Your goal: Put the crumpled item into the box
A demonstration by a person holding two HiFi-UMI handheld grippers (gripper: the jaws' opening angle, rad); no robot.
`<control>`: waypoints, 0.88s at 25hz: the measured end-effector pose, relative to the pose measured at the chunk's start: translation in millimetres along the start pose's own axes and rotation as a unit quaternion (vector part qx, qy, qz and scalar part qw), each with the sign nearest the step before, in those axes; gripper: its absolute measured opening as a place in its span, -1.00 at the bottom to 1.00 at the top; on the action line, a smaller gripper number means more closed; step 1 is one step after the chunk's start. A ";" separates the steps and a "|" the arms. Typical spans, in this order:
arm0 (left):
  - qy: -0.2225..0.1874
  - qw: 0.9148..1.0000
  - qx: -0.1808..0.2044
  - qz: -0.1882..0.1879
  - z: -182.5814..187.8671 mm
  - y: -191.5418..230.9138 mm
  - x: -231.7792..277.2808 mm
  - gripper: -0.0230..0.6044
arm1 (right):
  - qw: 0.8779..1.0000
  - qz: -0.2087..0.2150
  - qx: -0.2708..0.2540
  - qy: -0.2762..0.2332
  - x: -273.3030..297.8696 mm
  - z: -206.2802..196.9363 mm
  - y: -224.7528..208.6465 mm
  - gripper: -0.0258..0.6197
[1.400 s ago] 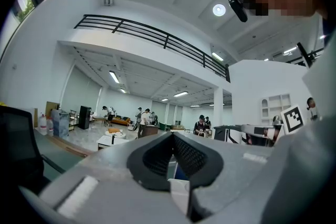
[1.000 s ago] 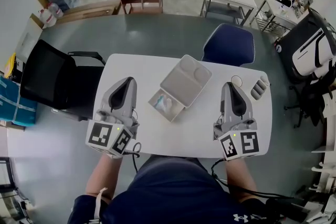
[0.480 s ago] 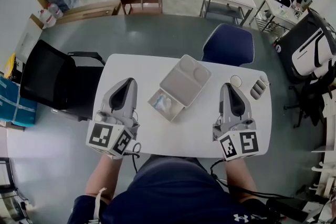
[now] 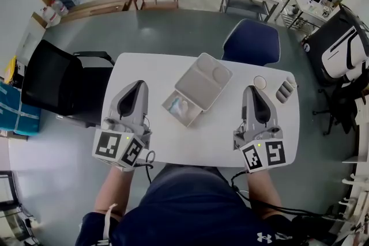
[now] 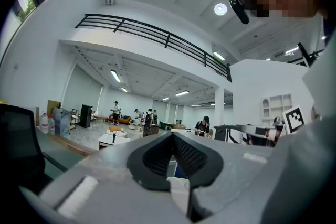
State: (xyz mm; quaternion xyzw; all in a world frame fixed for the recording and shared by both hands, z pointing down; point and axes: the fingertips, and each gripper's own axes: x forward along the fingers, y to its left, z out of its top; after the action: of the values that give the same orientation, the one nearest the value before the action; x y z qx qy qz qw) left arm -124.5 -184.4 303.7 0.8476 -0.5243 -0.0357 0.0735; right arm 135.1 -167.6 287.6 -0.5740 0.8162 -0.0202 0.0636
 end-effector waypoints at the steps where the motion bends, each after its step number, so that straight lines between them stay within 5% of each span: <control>1: -0.001 1.000 0.002 -0.001 -0.2 0.1 0.6 -0.92 | 1.000 -0.002 0.000 -0.001 0.4 0.0 -1.3 -0.92; 22: 0.026 1.000 -0.002 0.005 -20.0 -17.1 3.0 -0.92 | 1.000 0.004 0.003 0.012 -10.5 -7.7 -15.6 -0.92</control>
State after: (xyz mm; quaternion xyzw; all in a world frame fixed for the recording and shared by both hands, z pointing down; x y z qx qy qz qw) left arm -105.3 -177.9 320.7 0.8456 -0.5262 -0.0142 0.0890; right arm 152.2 -163.4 297.7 -0.5705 0.8189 -0.0293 0.0555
